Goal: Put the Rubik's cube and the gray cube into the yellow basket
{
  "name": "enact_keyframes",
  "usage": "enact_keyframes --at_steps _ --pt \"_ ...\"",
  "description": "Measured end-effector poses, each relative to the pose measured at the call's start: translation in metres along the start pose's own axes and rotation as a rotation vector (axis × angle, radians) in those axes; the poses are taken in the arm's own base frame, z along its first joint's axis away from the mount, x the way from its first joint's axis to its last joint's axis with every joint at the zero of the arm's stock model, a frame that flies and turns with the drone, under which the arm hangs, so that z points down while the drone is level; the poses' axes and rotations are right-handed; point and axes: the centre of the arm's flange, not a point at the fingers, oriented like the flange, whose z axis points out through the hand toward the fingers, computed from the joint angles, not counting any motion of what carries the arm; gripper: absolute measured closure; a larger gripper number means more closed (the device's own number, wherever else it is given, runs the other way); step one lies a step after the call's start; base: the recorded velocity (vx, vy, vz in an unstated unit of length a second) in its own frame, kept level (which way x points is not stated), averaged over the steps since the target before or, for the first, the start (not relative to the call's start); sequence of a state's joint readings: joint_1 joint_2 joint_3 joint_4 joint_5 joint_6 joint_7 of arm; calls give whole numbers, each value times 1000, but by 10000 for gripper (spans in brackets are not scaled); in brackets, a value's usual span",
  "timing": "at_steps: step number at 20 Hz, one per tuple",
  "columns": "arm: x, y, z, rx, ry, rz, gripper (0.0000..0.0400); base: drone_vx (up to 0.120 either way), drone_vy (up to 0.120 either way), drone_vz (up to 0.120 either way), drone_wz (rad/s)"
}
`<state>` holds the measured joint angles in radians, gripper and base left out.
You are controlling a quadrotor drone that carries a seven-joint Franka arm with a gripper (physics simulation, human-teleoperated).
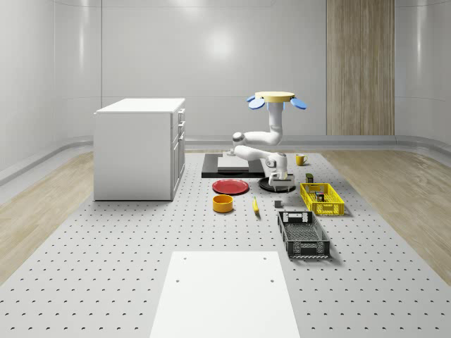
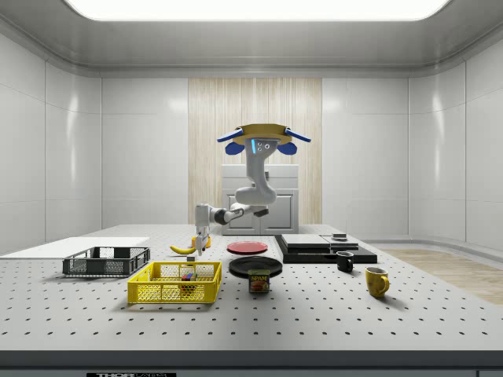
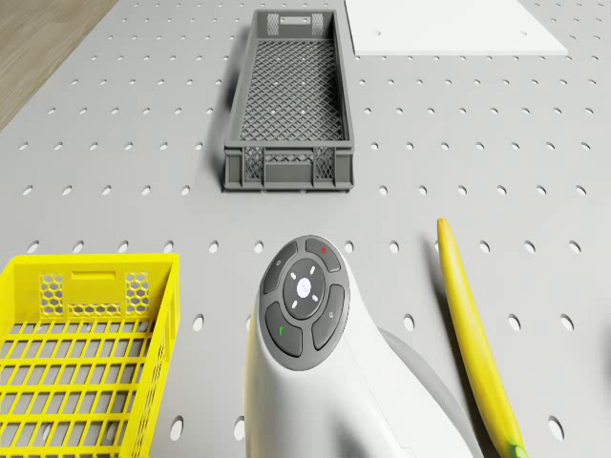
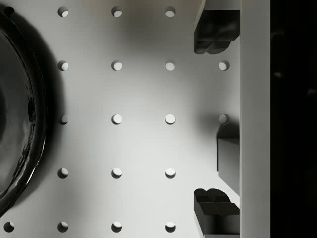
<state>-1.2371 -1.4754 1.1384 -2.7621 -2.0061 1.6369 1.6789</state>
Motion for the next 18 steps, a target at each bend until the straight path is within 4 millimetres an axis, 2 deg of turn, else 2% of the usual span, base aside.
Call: enact_keyframes --at_steps 6,14,18 --pt "0 0 0 0 0 0 0 7 -120 0 0" --pt "0 0 0 0 0 0 0 120 0 0 0" --pt "0 0 0 0 0 0 0 80 -60 0 0"
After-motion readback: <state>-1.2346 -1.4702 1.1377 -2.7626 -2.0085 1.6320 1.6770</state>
